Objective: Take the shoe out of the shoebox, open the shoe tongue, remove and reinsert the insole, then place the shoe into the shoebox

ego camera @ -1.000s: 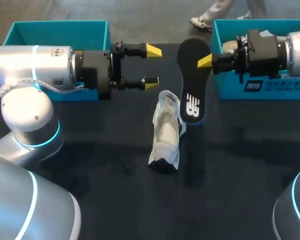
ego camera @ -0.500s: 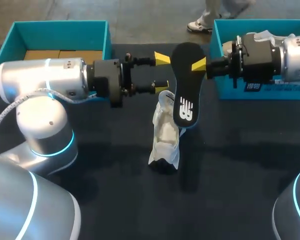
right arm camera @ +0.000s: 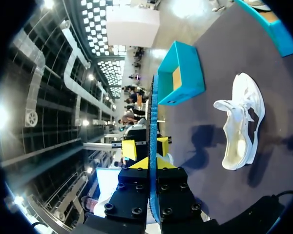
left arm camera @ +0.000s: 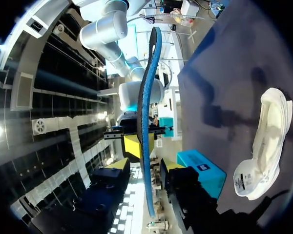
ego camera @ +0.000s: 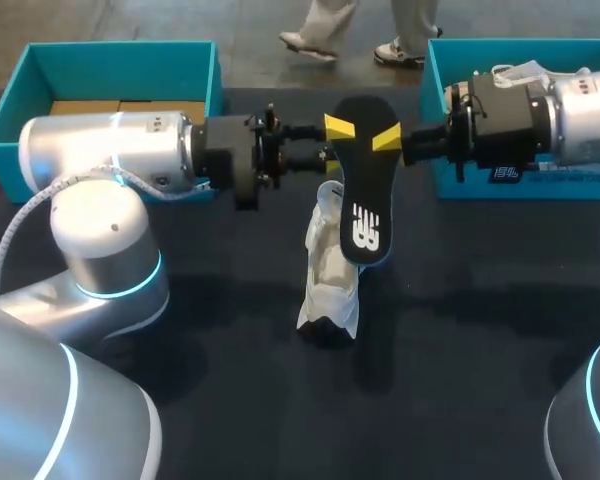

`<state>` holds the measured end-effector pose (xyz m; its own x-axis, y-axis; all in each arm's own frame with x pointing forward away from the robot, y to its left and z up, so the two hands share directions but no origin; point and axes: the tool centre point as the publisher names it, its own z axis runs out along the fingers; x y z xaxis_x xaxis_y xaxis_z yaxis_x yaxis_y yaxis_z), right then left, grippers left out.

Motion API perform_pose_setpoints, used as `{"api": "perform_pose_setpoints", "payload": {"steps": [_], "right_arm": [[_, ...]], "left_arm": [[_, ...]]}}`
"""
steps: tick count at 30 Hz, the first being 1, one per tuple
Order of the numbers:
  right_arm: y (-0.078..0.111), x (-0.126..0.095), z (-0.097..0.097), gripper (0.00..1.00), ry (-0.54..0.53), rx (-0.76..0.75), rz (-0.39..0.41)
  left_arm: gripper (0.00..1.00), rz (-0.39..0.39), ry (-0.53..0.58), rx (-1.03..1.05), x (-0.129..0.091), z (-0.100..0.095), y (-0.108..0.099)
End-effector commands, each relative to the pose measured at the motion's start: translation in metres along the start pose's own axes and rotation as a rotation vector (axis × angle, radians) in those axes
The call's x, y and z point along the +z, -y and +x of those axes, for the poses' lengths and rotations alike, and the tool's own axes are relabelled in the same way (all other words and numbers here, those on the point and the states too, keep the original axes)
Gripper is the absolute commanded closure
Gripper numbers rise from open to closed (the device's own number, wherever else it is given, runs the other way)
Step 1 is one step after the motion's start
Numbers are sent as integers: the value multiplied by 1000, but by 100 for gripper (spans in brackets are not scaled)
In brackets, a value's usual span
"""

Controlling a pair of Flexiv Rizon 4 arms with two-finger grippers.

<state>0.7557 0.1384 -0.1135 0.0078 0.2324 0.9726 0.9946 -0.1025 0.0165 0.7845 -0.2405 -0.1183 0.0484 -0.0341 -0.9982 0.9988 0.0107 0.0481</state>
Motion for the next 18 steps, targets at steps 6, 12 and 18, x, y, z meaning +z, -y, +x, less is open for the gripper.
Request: {"api": "perform_pose_setpoints", "payload": {"steps": [6, 12, 18], "right_arm": [[-3, 5, -1, 100, 4, 6, -8], [-4, 2, -1, 100, 5, 6, -21], [-7, 2, -1, 100, 3, 5, -24]], "left_arm": [[67, 11, 14, 0, 9, 3, 2], [73, 13, 20, -2, 10, 4, 4], [79, 20, 24, -6, 14, 6, 7]]}}
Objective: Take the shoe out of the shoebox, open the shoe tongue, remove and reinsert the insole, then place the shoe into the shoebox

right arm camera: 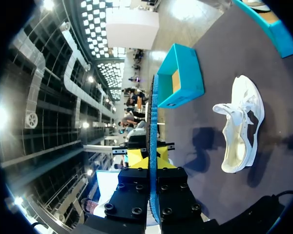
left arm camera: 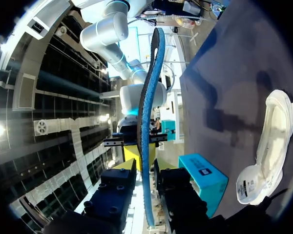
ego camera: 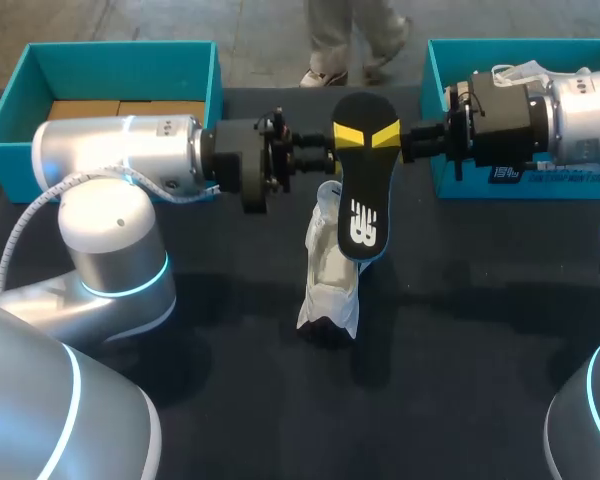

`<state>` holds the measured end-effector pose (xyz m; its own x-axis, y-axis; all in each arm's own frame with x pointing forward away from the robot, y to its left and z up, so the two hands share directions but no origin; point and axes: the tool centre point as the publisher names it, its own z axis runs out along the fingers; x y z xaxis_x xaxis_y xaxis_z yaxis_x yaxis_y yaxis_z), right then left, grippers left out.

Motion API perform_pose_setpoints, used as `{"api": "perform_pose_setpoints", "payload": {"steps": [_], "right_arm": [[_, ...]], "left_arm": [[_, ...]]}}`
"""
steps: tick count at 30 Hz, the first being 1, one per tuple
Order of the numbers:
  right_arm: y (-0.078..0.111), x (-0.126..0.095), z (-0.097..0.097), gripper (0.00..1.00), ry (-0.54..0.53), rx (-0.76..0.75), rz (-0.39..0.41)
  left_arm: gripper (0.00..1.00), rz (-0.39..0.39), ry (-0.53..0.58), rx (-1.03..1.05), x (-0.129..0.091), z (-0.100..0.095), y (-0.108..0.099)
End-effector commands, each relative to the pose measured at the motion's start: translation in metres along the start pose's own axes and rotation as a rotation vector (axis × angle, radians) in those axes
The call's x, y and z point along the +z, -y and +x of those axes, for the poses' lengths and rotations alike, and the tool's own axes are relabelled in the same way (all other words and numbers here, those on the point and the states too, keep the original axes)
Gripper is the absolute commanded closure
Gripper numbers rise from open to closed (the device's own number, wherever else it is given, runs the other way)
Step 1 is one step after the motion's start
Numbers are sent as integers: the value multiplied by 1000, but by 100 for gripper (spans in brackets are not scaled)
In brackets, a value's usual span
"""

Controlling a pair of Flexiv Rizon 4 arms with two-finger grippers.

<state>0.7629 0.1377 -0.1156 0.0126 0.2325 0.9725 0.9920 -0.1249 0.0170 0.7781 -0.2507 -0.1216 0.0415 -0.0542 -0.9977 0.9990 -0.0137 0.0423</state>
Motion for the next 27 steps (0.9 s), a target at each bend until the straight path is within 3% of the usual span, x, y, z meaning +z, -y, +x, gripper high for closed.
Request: {"api": "perform_pose_setpoints", "payload": {"steps": [1, 3, 4, 7, 14, 15, 16, 17, 27], "right_arm": [[0, 2, 1, 100, 2, 0, 0], [0, 2, 1, 100, 2, -1, 2], [-1, 3, 1, 100, 2, -2, 3], [-1, 3, 1, 100, 2, -1, 3], [-2, 4, 0, 100, -3, 1, 7], [-2, 5, 0, 87, -4, 1, 8], [-2, 4, -1, 30, -2, 4, 4], [-1, 3, -2, 0, 5, 7, -3], [5, -17, -10, 0, 33, 12, -71]], "left_arm": [[81, -5, 4, -1, 4, 3, 1], [87, -6, 6, -1, 4, 3, 0], [95, -7, 7, 0, 4, 3, 0], [100, -8, 9, 1, 4, 3, -1], [100, -4, 13, -7, 6, 3, -2], [100, -3, 13, -8, 6, 3, -2], [100, -1, 14, -11, 6, 3, -2], [100, 0, 14, -13, 7, 4, -2], [100, -5, 11, -41, -1, 8, -3]]}}
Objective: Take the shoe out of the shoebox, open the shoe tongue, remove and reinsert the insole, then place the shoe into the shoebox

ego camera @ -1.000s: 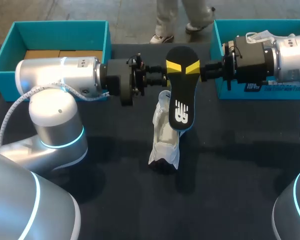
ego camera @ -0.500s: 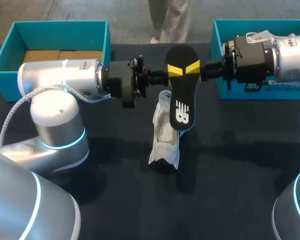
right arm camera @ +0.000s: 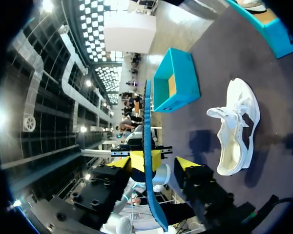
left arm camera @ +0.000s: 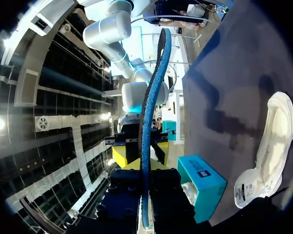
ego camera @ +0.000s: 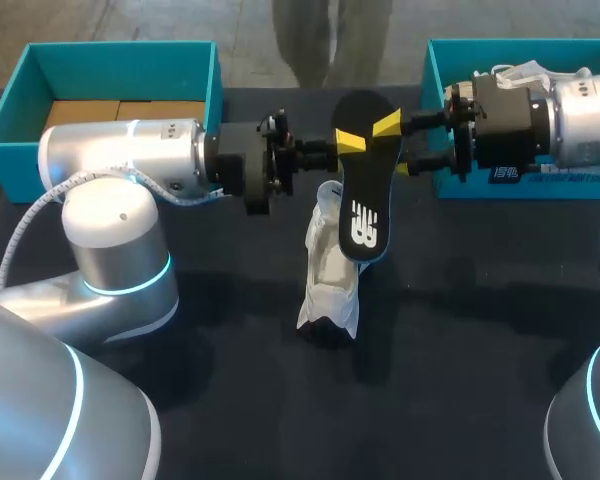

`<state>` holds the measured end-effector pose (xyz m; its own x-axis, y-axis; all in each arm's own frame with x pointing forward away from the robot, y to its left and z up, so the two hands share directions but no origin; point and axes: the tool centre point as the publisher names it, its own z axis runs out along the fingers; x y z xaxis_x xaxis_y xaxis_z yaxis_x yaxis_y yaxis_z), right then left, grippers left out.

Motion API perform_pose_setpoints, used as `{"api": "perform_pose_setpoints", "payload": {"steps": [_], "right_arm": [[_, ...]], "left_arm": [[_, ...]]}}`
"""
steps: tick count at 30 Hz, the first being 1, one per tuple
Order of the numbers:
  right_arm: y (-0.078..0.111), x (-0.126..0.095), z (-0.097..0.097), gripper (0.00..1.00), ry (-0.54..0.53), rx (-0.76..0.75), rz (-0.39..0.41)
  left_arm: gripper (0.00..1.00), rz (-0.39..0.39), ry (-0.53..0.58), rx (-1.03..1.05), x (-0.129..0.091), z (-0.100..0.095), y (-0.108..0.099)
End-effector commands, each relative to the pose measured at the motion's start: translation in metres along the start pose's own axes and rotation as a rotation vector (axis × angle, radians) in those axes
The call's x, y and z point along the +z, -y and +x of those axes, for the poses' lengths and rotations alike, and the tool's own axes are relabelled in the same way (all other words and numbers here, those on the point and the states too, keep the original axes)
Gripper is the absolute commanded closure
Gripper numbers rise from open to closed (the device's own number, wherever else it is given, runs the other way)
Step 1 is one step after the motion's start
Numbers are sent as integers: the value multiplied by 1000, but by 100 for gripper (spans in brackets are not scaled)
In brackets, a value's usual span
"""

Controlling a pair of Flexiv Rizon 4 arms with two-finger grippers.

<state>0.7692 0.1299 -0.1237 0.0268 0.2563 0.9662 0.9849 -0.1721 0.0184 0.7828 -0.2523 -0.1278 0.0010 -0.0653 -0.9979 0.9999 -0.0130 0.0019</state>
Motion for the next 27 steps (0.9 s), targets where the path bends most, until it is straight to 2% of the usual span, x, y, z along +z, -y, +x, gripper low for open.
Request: {"api": "perform_pose_setpoints", "payload": {"steps": [1, 16, 27], "right_arm": [[13, -18, -2, 0, 17, -8, -41], [34, -62, -22, 0, 121, -34, -152], [34, -67, -26, 0, 150, -53, -154]], "left_arm": [[100, -5, -4, -7, -4, 3, 1], [100, -16, -14, -48, -13, 10, 2], [100, -25, -14, -39, -14, 10, 1]]}}
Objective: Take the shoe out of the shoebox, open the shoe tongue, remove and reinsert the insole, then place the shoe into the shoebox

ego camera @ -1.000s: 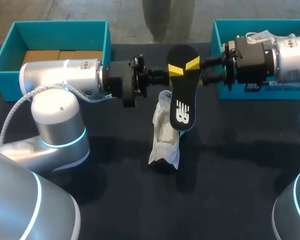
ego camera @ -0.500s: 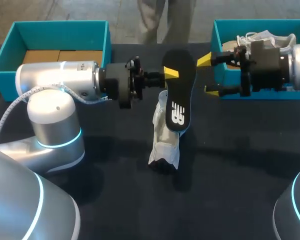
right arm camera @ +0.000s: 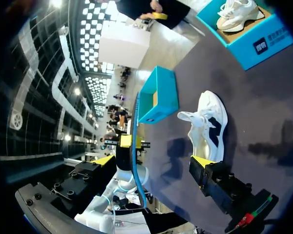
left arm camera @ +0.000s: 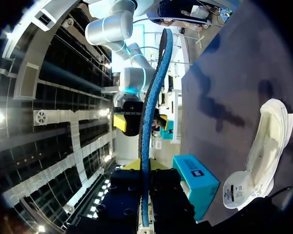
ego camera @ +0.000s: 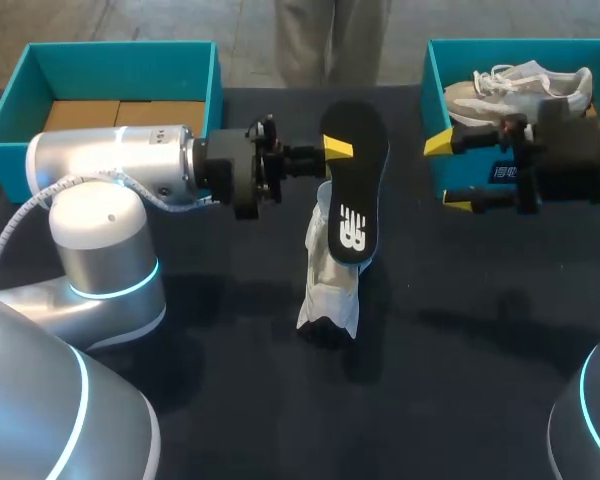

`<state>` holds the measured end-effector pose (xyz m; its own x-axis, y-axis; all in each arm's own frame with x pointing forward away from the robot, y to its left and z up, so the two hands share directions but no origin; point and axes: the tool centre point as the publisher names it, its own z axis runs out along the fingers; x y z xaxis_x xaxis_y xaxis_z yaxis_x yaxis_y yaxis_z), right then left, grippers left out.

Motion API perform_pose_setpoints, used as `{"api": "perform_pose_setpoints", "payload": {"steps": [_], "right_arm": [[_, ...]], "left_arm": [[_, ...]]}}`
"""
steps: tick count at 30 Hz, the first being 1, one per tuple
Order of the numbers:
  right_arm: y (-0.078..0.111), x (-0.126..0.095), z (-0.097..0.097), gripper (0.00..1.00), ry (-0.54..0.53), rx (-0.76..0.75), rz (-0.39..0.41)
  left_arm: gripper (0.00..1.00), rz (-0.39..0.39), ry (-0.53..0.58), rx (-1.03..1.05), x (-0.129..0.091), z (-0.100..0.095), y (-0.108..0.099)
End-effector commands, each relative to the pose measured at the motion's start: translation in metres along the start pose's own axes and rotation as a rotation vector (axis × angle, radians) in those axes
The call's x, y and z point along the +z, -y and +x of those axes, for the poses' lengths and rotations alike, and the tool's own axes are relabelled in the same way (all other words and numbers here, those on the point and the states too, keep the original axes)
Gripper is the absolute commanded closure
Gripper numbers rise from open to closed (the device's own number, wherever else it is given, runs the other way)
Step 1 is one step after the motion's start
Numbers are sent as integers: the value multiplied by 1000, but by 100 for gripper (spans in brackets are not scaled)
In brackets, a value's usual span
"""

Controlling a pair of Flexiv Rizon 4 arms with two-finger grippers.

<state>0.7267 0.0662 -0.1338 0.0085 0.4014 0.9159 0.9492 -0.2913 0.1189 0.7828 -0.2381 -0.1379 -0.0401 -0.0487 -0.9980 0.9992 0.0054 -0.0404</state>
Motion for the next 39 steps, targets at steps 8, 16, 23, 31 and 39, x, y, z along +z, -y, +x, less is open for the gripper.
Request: {"api": "perform_pose_setpoints", "payload": {"steps": [8, 16, 23, 31, 39], "right_arm": [[3, -2, 1, 0, 5, 2, -3], [3, -2, 0, 0, 7, 3, -4], [12, -2, -9, 0, 39, 31, -42], [25, 2, -24, 0, 68, 73, -76], [43, 8, -40, 0, 98, 102, -92]], "left_arm": [[100, -4, 2, 2, 1, 1, 1], [100, 8, -16, -53, -1, 5, 8], [100, 23, -17, -202, -8, 12, 16], [100, 33, -44, -344, -18, 26, 32], [100, 22, -57, -459, -33, 45, 51]]}}
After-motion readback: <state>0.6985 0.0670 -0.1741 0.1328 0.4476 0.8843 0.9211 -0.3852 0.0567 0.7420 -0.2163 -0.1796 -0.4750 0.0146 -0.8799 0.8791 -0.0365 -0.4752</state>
